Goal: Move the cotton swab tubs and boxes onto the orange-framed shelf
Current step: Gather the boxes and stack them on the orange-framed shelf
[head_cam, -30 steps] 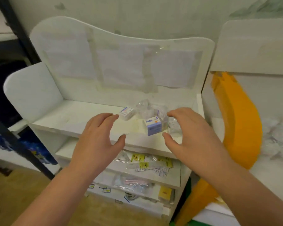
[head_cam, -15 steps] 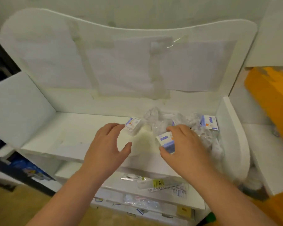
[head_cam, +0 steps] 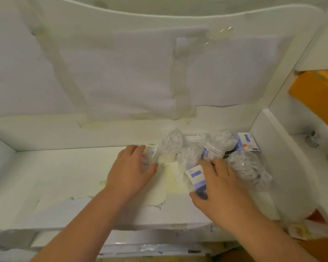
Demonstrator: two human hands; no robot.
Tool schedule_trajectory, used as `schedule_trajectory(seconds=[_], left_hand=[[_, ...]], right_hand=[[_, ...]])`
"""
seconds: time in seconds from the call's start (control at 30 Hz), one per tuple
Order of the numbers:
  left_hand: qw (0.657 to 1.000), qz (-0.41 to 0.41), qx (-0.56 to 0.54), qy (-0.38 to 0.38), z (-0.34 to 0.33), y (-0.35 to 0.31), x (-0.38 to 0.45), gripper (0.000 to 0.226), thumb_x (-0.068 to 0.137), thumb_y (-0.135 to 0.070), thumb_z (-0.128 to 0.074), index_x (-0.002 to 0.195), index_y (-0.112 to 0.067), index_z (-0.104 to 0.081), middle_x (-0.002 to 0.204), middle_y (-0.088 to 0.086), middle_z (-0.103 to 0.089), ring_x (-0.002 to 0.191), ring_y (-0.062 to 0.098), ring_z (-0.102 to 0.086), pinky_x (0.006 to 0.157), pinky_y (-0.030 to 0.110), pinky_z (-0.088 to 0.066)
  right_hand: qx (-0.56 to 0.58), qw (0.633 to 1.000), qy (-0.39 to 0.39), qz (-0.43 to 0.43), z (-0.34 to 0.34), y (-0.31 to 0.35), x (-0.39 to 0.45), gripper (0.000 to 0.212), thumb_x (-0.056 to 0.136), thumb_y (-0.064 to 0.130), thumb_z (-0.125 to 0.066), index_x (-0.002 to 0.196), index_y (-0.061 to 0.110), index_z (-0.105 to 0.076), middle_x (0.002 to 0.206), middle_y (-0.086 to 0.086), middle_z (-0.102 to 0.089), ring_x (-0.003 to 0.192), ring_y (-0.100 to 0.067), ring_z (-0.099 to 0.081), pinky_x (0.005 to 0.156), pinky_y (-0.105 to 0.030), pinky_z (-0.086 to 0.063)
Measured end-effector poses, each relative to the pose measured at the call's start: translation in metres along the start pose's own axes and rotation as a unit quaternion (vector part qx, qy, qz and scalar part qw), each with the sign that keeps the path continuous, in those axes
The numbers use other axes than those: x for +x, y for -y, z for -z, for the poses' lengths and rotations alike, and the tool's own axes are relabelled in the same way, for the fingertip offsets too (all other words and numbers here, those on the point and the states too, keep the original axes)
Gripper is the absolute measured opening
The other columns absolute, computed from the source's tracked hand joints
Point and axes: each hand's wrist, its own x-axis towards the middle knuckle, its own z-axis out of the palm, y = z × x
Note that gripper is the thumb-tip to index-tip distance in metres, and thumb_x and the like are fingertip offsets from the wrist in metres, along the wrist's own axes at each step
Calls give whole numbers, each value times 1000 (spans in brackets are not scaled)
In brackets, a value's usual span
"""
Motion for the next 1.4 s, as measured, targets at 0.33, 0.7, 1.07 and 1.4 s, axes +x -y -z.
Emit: schedule_trajectory(seconds=[0.33, 0.7, 1.07, 1.4], left_hand=[[995, -10, -55, 81, -8, 21, 30, 50, 73, -35, -67, 121, -27, -53, 112, 3, -61, 102, 26, -58, 75, 30, -41], [987, 4, -111, 117, 4, 27, 23, 82, 70, -27, -76, 139, -28, -33, 126, 2, -36, 100, 24, -58, 78, 27, -43], [965, 42, -242, 90, 23, 33, 10, 64, 89, -31, -62, 146, -23, -35, 139, 3, -46, 116, 18, -51, 94, 22, -42], [938, 24, -347, -10, 60, 12, -9, 18, 82, -23, -69, 94, -24, -55, 84, -6, -62, 68, 6, -57, 59, 26, -41]], right_hand=[[51, 997, 28, -52, -8, 0, 1, 53, 84, 55, -60, 127, 31, -41, 113, 11, -45, 98, -7, -46, 75, -20, -38], [88, 992, 35, -84, -8, 1, 4, 49, 83, 52, -65, 124, 30, -47, 113, 9, -52, 101, -9, -50, 80, -23, -44], [95, 991, -4, -89, 14, 18, -8, 48, 73, 56, -74, 109, 43, -46, 102, 19, -52, 90, 0, -52, 70, -13, -42], [137, 975, -131, -118, 43, 34, -37, 67, 69, 60, -76, 125, 34, -52, 99, 28, -48, 91, 11, -48, 66, -7, -41]])
